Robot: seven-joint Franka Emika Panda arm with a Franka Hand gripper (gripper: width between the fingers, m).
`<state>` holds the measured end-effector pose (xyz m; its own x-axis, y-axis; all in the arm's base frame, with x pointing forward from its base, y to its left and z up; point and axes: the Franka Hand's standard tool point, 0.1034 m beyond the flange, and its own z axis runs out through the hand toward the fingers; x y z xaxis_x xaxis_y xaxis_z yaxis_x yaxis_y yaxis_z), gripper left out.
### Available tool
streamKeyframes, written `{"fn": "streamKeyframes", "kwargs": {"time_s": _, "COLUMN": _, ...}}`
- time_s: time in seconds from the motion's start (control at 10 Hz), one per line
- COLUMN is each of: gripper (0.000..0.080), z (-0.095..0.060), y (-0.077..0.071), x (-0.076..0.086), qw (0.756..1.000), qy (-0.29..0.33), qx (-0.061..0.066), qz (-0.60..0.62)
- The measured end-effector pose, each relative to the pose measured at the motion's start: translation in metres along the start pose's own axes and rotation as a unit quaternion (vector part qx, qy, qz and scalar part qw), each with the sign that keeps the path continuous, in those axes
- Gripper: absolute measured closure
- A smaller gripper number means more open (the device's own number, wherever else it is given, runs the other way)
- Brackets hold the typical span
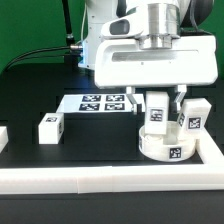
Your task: Assemble stool
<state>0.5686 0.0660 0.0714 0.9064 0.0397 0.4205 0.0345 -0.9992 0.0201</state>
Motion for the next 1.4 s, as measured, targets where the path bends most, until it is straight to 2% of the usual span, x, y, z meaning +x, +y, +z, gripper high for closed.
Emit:
{"fn": "streamKeyframes", "kwargs": {"time_s": 0.1, "gripper": 0.0177, "z": 0.0, "y": 0.0, "x": 0.0, "qw": 1.0, "qy": 0.0, "qx": 0.0, "qz": 0.0}}
{"fn": "streamKeyframes", "kwargs": {"time_s": 0.2, "gripper": 0.0157, "z": -0.002, "y": -0.001, "x": 0.001, "qw": 1.0, "qy": -0.002, "qx": 0.002, "qz": 0.0}}
{"fn": "streamKeyframes", "kwargs": {"time_s": 0.6, "gripper": 0.015, "z": -0.031, "y": -0.007, "x": 0.019, "qw": 1.0, "qy": 0.0, "qx": 0.012, "qz": 0.001}}
{"fn": "streamKeyframes", "kwargs": {"time_s": 1.0, "gripper": 0.015, "z": -0.026, "y": -0.008, "x": 0.013, "qw": 1.0, "qy": -0.012, "qx": 0.012, "qz": 0.024}}
{"fn": "streamKeyframes", "kwargs": {"time_s": 1.1, "gripper": 0.015, "z": -0.024, "y": -0.015, "x": 0.004, "qw": 0.998, "qy": -0.047, "qx": 0.016, "qz": 0.048}}
{"fn": "streamKeyframes", "kwargs": {"time_s": 1.2, "gripper": 0.015, "z": -0.028, "y": -0.019, "x": 0.004, "qw": 0.993, "qy": -0.103, "qx": 0.024, "qz": 0.051}}
{"fn": "streamKeyframes", "kwargs": {"time_s": 1.3, "gripper": 0.015, "z": -0.031, "y": -0.007, "x": 0.015, "qw": 0.99, "qy": -0.134, "qx": 0.029, "qz": 0.039}}
{"fn": "streamKeyframes", "kwargs": {"time_s": 1.4, "gripper": 0.015, "z": -0.033, "y": 0.002, "x": 0.017, "qw": 0.987, "qy": -0.154, "qx": 0.032, "qz": 0.041}}
